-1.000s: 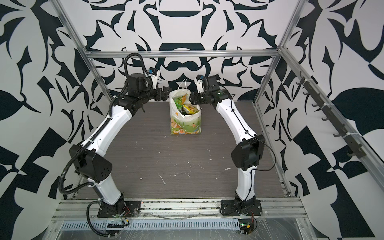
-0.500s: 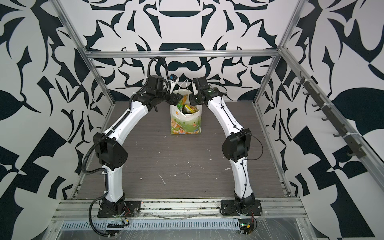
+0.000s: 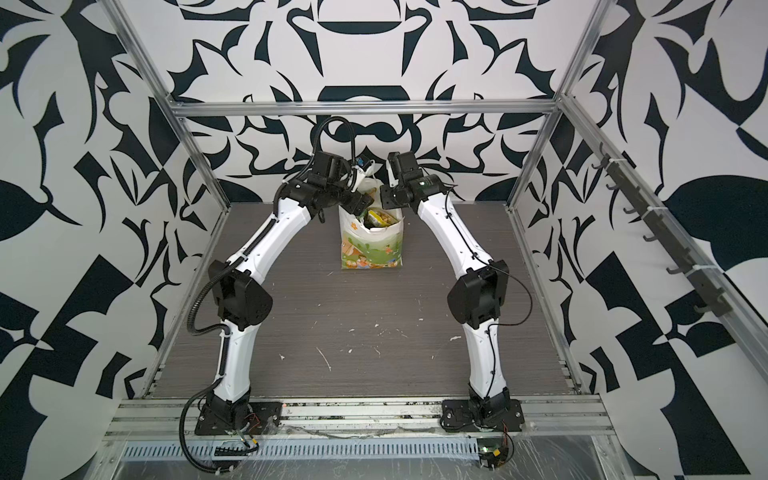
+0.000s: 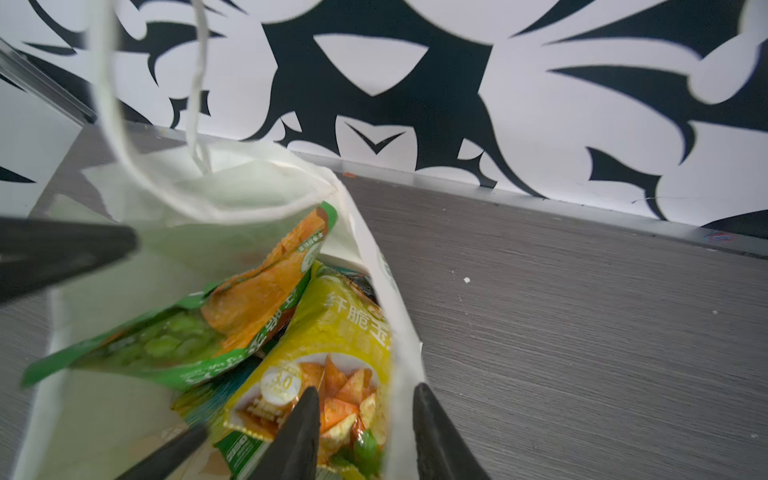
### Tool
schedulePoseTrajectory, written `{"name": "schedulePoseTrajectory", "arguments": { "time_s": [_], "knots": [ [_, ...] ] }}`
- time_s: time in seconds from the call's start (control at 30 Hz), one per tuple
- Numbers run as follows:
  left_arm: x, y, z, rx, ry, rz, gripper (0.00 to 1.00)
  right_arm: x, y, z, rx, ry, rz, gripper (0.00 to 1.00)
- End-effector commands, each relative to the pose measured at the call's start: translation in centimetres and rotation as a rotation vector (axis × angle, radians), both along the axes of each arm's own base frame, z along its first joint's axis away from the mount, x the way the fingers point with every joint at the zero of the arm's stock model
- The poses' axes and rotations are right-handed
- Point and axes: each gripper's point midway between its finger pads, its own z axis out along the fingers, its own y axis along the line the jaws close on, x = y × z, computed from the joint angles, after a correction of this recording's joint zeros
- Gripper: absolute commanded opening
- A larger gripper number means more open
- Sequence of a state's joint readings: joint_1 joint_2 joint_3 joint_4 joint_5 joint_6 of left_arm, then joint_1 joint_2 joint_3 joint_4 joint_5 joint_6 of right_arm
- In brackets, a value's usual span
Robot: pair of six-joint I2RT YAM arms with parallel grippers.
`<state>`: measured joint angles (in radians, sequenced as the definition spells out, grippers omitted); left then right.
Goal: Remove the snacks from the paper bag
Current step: 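Grasp the green-and-orange snack packet in the bag with the left gripper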
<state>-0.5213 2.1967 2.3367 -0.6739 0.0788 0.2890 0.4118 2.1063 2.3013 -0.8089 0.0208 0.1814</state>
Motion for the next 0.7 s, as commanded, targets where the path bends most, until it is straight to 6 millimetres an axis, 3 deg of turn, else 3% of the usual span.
{"name": "schedulePoseTrajectory", "arguments": {
  "time_s": [0.0, 0.1, 0.2, 0.3, 0.43, 0.67],
  "knots": [
    [0.2, 0.6, -1.8, 0.075, 0.026, 0.015, 0.57, -0.2, -0.8, 3.9, 0.035, -0.095, -0.03, 0.42],
    [0.2, 0.7, -1.8, 0.081, 0.025, 0.016, 0.37, -0.5, -0.9, 4.3, 0.04, -0.101, -0.033, 0.43],
    [-0.1, 0.5, -1.6, 0.086, 0.016, 0.005, 0.3, -0.9, -1.3, 5.0, 0.043, -0.125, -0.039, 0.44],
    [-0.1, 0.4, -1.7, 0.092, 0.017, -0.002, 0.14, -1.5, -1.6, 6.2, 0.053, -0.161, -0.044, 0.45],
    [-0.3, 0.6, -1.9, 0.12, 0.018, -0.001, 0.0, -2.2, -2.2, 7.5, 0.064, -0.214, -0.05, 0.47],
    [-0.5, 1.0, 0.5, 0.095, -0.029, 0.022, 0.0, -3.6, -3.3, 9.1, 0.087, -0.312, -0.075, 0.48]
  ]
}}
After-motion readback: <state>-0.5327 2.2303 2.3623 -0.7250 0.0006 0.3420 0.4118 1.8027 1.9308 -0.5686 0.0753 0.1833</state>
